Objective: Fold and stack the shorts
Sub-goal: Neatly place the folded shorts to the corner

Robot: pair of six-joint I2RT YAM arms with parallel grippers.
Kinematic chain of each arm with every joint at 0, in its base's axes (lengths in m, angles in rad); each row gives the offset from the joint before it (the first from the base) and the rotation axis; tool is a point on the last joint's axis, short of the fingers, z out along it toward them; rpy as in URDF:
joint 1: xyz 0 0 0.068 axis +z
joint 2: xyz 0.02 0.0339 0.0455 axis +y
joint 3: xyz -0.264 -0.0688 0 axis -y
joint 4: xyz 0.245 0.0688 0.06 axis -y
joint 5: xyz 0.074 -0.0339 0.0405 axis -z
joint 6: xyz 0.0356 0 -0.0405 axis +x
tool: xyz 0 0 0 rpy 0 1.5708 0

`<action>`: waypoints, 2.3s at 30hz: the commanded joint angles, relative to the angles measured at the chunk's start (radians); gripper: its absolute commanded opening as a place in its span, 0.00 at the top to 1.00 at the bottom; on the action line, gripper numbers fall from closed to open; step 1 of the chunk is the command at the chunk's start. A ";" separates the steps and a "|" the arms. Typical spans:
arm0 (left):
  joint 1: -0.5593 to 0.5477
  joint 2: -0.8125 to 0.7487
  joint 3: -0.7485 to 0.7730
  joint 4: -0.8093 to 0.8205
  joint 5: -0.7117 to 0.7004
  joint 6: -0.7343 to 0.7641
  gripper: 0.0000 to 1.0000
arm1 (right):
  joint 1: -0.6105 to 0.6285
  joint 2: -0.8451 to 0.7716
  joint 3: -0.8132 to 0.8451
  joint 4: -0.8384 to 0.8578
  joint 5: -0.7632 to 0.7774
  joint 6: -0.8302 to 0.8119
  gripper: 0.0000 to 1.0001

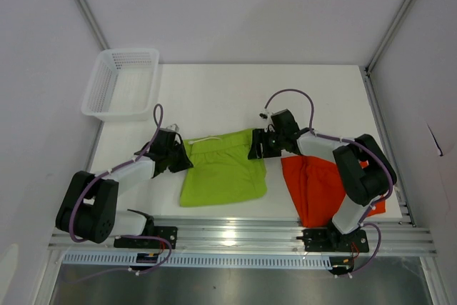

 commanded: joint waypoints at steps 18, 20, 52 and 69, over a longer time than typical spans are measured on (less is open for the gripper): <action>-0.113 -0.044 0.072 -0.113 -0.142 -0.055 1.00 | 0.070 -0.025 0.082 -0.259 0.348 0.011 1.00; -0.145 -0.051 0.113 -0.153 -0.206 -0.086 1.00 | 0.076 -0.073 0.092 -0.282 0.411 0.037 1.00; -0.449 0.102 0.397 -0.290 -0.371 -0.248 1.00 | 0.237 -0.085 0.391 -0.567 0.494 0.178 1.00; -0.624 0.189 0.661 -0.343 -0.375 -0.311 1.00 | 0.059 -0.376 0.405 -0.819 0.640 0.224 1.00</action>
